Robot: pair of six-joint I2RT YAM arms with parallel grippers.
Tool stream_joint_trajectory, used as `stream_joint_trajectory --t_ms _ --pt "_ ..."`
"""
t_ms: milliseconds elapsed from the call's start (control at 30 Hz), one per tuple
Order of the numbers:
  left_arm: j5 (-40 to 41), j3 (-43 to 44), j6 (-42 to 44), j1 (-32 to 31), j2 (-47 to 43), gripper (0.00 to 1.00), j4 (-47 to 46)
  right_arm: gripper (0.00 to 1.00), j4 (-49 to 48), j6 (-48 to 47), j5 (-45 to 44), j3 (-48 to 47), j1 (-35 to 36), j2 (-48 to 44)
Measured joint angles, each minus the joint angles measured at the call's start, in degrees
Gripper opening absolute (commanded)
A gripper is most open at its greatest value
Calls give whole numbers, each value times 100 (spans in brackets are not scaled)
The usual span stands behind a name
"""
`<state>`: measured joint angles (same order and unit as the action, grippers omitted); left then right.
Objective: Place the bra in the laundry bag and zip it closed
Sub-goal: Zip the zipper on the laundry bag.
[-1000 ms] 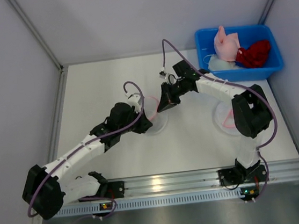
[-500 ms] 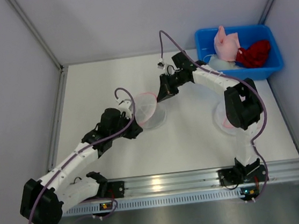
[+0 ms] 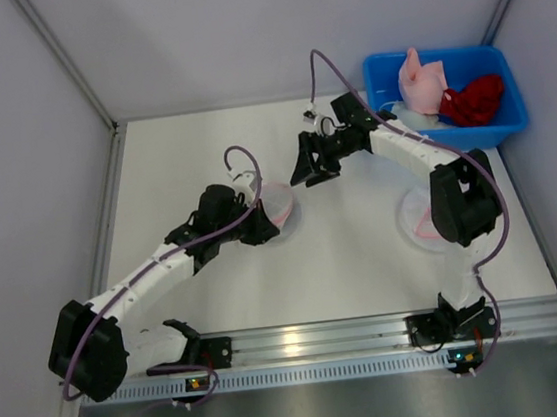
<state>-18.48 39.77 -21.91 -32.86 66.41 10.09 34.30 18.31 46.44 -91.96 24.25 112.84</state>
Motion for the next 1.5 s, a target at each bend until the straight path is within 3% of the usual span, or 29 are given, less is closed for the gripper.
stream_joint_trajectory --t_ms 200,567,667,800,833,1300,1500 --pt "-13 376 -232 -155 590 0 -579 63 -92 420 402 839 39 -750" --pt "68 442 -527 -562 879 0 -1038 56 -212 697 446 883 431 -363" --pt "125 442 -579 -562 879 0 -1058 42 -203 728 431 859 466 -195" --pt "164 439 -599 -562 879 0 -1045 4 -188 761 444 807 476 -129" --pt "164 439 -597 -570 879 0 -1043 0 -170 750 461 745 481 -125" --pt "444 -48 -195 -503 -24 0 -791 0 74 605 667 409 433 -101" --pt "444 -420 68 -267 -446 0 -352 0 149 345 546 74 85 153"
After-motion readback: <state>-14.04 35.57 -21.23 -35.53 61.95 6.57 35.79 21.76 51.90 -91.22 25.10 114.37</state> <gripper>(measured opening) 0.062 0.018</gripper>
